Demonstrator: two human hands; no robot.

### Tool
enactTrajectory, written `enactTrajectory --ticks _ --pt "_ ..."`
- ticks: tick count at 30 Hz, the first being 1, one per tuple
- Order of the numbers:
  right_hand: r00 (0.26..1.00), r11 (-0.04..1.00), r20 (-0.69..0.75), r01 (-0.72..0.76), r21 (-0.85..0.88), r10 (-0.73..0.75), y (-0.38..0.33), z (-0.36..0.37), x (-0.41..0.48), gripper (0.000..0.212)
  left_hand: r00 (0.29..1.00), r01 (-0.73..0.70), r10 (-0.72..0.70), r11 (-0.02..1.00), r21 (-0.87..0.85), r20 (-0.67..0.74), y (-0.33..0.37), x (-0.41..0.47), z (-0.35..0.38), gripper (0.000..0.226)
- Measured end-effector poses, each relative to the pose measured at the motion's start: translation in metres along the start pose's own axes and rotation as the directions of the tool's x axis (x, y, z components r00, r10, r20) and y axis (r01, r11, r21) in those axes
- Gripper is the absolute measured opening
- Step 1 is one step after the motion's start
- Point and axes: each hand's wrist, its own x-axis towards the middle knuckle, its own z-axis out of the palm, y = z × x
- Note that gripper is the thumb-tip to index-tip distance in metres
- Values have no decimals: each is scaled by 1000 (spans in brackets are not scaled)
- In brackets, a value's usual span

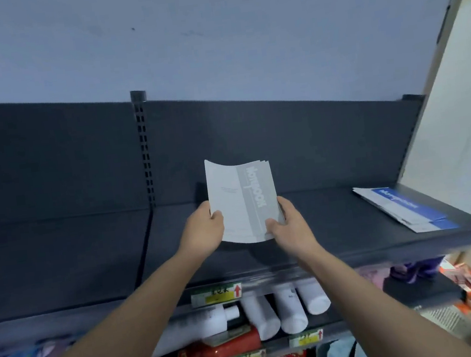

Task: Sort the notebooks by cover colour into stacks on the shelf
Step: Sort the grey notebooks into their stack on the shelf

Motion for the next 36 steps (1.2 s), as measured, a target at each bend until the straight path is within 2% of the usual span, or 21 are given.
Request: enactTrajectory --ticks 5,8,15,23,27,33,36 --pt "997 997 -51 -59 -57 56 34 -40 36 47 994 -15 13 1000 14 108 16 35 53 27" --pt "992 990 -73 -108 -92 101 55 -65 56 49 982 -21 16 1000 21 188 27 52 84 19" --pt "972 955 -98 -227 -190 212 99 -118 81 51 934 -69 -1 980 185 356 48 76 160 25" --pt "965 858 -27 -244 -453 260 133 -190 100 49 918 -41 -91 947 320 385 68 79 243 17" --pt "954 780 4 -244 -577 301 148 -221 107 50 924 -35 -106 933 358 367 81 72 275 24" --pt "950 669 64 -165 -724 305 161 -242 114 22 928 6 -156 914 405 339 92 63 303 27" --pt "956 616 57 -141 -775 289 165 -247 120 33 933 -26 -151 877 479 327 95 62 309 30"
